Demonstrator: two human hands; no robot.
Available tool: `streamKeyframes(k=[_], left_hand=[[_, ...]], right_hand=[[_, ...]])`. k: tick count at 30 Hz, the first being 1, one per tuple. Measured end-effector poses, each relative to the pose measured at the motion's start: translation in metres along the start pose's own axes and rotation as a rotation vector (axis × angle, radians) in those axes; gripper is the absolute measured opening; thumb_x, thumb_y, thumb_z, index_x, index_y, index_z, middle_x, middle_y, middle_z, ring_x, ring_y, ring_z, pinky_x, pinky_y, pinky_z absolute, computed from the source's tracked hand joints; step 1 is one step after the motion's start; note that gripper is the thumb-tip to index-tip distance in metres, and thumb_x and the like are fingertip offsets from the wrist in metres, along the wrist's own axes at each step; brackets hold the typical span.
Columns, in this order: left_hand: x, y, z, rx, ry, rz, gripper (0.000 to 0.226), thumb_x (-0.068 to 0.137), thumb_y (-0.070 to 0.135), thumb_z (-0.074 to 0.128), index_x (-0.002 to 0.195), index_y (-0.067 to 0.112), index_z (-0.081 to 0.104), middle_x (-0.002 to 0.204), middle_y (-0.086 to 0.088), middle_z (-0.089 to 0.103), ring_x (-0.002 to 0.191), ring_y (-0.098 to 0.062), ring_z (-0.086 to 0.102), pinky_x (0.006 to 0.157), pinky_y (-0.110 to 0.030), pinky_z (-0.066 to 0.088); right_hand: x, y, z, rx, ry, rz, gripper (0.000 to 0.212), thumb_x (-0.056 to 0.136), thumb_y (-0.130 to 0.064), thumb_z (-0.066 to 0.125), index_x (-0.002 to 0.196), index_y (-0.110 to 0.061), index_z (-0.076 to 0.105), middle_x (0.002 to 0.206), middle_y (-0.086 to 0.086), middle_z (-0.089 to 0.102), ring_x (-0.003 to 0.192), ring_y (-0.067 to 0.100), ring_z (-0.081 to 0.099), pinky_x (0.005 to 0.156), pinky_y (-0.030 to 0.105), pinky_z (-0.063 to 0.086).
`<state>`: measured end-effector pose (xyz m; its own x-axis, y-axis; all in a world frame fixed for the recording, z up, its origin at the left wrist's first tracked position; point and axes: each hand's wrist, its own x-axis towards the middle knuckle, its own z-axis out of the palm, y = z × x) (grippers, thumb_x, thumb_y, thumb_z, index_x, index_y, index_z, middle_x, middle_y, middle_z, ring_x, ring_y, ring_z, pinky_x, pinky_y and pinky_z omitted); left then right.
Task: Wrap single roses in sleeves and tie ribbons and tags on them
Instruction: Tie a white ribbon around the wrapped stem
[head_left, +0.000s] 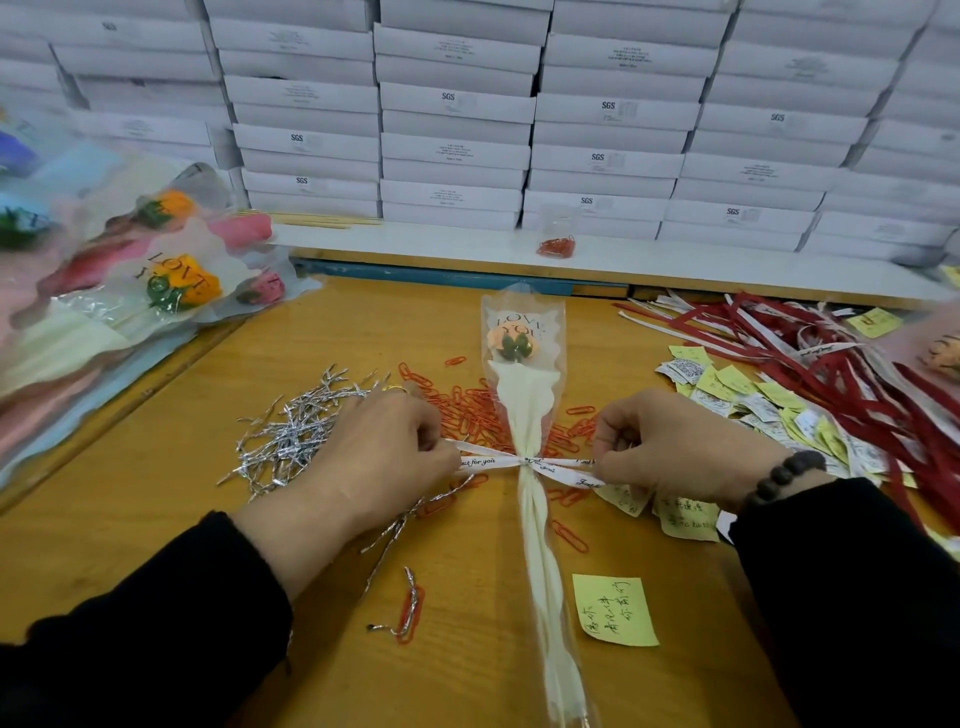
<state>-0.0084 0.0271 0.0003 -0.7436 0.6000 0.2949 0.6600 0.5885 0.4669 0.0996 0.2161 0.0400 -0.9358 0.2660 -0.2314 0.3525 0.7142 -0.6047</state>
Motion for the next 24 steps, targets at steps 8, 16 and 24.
streamKeyframes(k=[8, 16, 24], left_hand=[[0.000, 0.002, -0.002, -0.061, -0.055, -0.042, 0.041, 0.094, 0.034, 0.048, 0.069, 0.001, 0.056, 0.067, -0.007, 0.051, 0.087, -0.001, 0.051, 0.086, -0.039, 0.037], [-0.001, 0.003, -0.003, -0.179, -0.014, -0.076, 0.046, 0.092, 0.041, 0.046, 0.076, 0.001, 0.061, 0.077, -0.016, 0.062, 0.079, -0.031, 0.059, 0.085, -0.042, 0.045], [0.005, 0.006, -0.010, -0.526, 0.153, -0.153, 0.029, 0.092, 0.029, 0.053, 0.077, 0.004, 0.059, 0.067, -0.005, 0.062, 0.058, -0.006, 0.053, 0.053, -0.016, 0.040]], right_hand=[[0.002, -0.016, 0.019, -0.050, 0.231, -0.081, 0.036, 0.083, -0.044, 0.059, 0.063, -0.015, 0.051, 0.058, -0.004, 0.050, 0.052, 0.008, 0.045, 0.053, 0.024, 0.039], [-0.002, -0.035, 0.052, -0.321, 0.189, -0.096, 0.042, 0.077, -0.045, 0.062, 0.055, -0.017, 0.040, 0.060, -0.001, 0.046, 0.059, 0.016, 0.050, 0.052, 0.029, 0.039], [0.003, -0.034, 0.045, 0.374, 0.236, -0.072, 0.029, 0.082, -0.024, 0.068, 0.062, -0.006, 0.059, 0.060, 0.000, 0.056, 0.050, 0.002, 0.046, 0.052, 0.018, 0.037]])
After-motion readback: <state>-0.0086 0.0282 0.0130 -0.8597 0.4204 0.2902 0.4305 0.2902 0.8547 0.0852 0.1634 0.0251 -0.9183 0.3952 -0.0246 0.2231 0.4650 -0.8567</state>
